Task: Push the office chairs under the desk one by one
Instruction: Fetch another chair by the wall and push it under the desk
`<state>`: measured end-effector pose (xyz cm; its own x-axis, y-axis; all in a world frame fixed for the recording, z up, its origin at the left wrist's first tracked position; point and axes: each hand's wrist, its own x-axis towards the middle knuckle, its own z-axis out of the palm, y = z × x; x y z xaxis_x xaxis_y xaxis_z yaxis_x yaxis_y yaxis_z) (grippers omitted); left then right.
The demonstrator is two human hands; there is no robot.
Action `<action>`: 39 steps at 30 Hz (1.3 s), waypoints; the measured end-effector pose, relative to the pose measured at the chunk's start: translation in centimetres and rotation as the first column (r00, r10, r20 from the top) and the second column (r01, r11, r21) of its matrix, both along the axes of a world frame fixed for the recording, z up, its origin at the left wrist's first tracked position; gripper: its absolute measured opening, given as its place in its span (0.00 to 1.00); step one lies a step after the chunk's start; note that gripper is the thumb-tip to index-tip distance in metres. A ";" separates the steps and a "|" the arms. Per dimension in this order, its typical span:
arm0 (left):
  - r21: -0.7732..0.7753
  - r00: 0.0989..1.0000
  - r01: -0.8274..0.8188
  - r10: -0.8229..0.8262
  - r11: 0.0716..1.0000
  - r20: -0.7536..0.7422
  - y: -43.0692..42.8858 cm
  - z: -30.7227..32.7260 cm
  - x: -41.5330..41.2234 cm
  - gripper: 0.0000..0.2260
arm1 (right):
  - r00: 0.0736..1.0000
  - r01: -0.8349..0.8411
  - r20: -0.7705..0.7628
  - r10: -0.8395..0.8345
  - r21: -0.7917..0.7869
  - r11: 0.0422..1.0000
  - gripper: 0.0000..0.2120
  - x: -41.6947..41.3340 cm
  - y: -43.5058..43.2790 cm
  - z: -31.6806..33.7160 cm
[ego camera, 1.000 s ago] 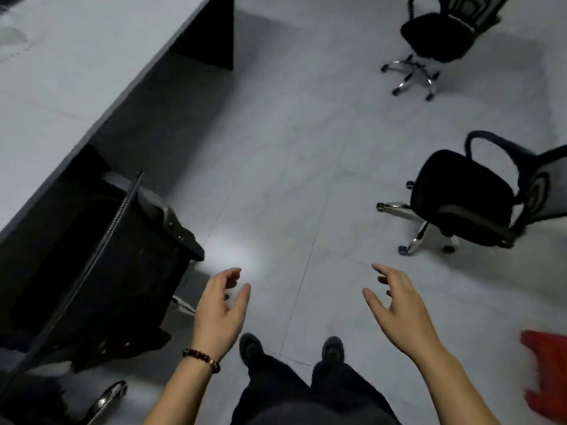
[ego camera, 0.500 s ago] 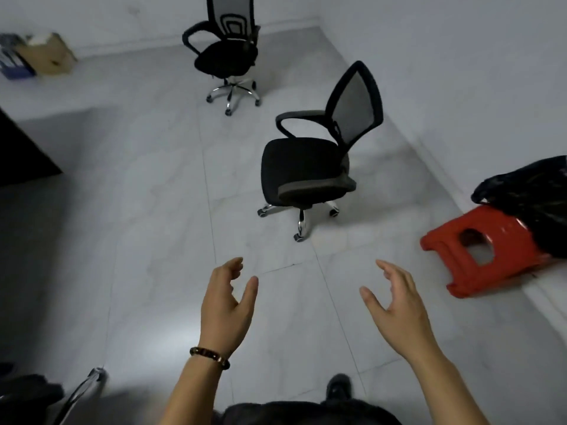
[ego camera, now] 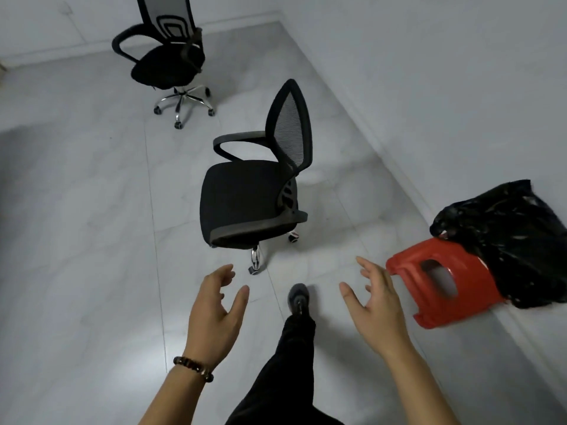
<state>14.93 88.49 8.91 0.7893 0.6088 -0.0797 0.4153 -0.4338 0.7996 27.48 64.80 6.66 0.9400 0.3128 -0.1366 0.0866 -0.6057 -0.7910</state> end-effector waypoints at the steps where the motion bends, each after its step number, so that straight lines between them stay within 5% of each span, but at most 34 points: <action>1: -0.013 1.000 -0.002 0.002 1.000 -0.013 0.4 -1.2 2.7 0.19 | 1.000 -0.018 -0.005 0.018 -0.020 1.000 0.26 2.6 0.3 -0.8; 7: -0.008 0.998 0.036 -0.036 0.999 -0.057 4.2 -2.9 21.6 0.22 | 0.990 -0.131 0.032 0.140 -0.194 0.972 0.27 22.0 4.1 0.2; 15: 0.044 0.999 -0.014 0.011 0.999 0.053 10.6 3.4 41.0 0.24 | 0.965 -0.212 0.130 0.228 -0.127 0.969 0.26 42.3 12.8 5.9; 21: 0.064 0.980 -0.198 0.199 0.978 -0.018 12.4 0.2 49.0 0.25 | 0.880 -0.458 0.076 0.468 -0.123 0.880 0.25 54.1 19.4 2.2; 26: 0.111 0.837 -0.492 0.504 0.864 -0.213 9.7 -4.4 53.3 0.20 | 0.562 -0.809 0.043 0.826 -0.181 0.559 0.23 63.7 26.4 -1.4; 30: 0.089 0.553 -0.778 0.745 0.622 -0.373 5.3 -5.5 56.5 0.21 | 0.210 -0.960 0.051 0.976 -0.180 0.216 0.23 68.9 31.1 -2.4; 35: 0.161 0.316 -0.879 0.801 0.449 -0.509 0.5 -6.8 60.5 0.31 | -0.152 -0.951 0.050 0.987 -0.279 -0.132 0.24 71.6 34.8 -3.1; 39: 0.280 0.214 -0.846 0.771 0.453 -0.600 -0.5 -7.2 62.9 0.25 | -0.263 -0.816 -0.091 0.960 -0.510 -0.272 0.28 72.8 36.2 -4.7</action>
<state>77.83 88.02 1.74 -0.3850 0.8486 -0.3628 0.8463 0.4815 0.2280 100.30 101.02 1.99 -0.4324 0.8259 -0.3618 0.8784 0.2953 -0.3758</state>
